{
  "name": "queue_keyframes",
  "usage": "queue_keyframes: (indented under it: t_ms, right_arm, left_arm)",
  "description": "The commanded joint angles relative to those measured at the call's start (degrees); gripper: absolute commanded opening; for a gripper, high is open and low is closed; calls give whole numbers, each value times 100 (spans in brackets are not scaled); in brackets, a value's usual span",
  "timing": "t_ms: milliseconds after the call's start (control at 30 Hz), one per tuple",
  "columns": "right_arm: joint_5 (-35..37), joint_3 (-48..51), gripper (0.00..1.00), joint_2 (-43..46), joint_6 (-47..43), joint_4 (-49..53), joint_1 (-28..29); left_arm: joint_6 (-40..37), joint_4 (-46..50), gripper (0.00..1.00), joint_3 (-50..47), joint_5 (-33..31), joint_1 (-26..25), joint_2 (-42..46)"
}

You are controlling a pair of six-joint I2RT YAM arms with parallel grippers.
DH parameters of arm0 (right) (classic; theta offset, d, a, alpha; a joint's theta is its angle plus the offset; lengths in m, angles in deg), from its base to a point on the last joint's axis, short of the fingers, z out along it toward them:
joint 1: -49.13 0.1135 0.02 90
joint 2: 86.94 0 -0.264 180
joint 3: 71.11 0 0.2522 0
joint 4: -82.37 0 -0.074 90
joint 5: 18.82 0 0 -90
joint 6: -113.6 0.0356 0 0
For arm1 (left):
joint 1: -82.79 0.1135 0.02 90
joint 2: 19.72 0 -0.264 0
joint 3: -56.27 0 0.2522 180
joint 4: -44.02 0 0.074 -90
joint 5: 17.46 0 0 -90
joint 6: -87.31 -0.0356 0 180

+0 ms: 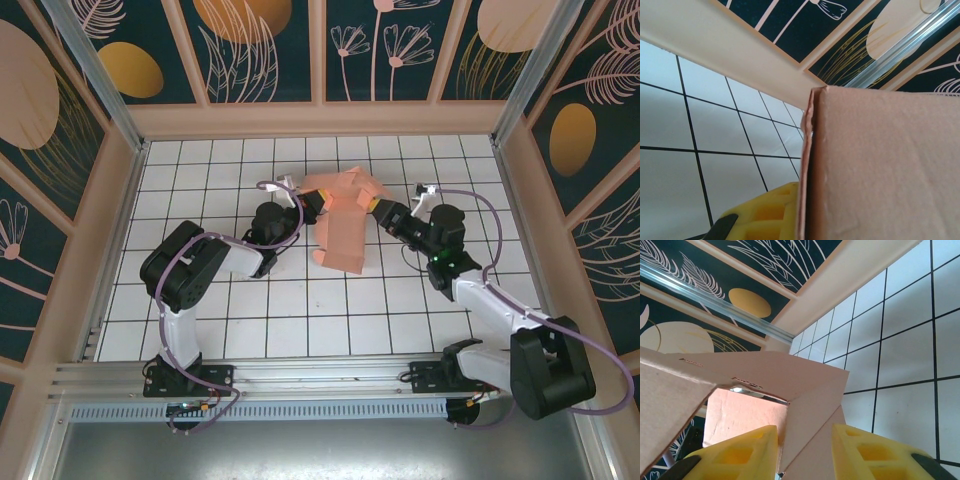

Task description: Fold the paper box

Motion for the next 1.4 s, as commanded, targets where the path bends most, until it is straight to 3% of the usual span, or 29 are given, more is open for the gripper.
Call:
queue_keyframes:
  t_ms: [0,200,333,400,533,567,633,700,733,767,867,900,967,1067,1367]
  right_arm:
    - [-112,-305,34,-211,-80,27,109]
    - [-191,-582,32,-521,-145,55,269]
    - [-43,-612,20,-544,-205,281,269]
    - [19,-630,0,-510,-221,393,270]
    - [41,-732,0,-482,-272,642,272]
    - [117,-756,4,-467,-271,709,279]
    - [205,-762,29,-448,-332,742,293]
    - [172,-761,34,-464,-341,695,297]
    - [133,-762,23,-490,-341,668,302]
    - [99,-771,0,-508,-341,654,310]
    - [76,-784,0,-562,-361,671,322]
    - [88,-788,2,-554,-367,679,322]
    - [251,-754,35,-448,-445,723,319]
    - [694,-680,55,-118,-663,892,310]
    - [1587,-1246,63,692,-1504,2101,308]
  left_arm:
    - [-18,-228,0,61,73,-9,-66]
    - [-38,-218,0,53,55,-16,-71]
    - [-98,-183,0,22,5,-17,-35]
    - [-151,-163,0,2,-39,-17,-19]
    - [-207,-118,0,16,-88,-14,-37]
    - [-206,-115,0,22,-88,-16,-56]
    - [-207,-112,0,35,-77,-15,-85]
    - [-207,-116,0,35,-86,-12,-113]
    - [-205,-112,0,35,-87,-17,-116]
    - [-204,-112,0,35,-88,-14,-121]
    - [-201,-126,0,21,-86,-16,-105]
    - [-184,-128,0,11,-96,-17,-83]
    - [-163,-189,0,-39,-123,-15,-42]
    - [-245,-53,0,-81,-315,-14,66]
    - [-642,926,0,155,-1319,-13,125]
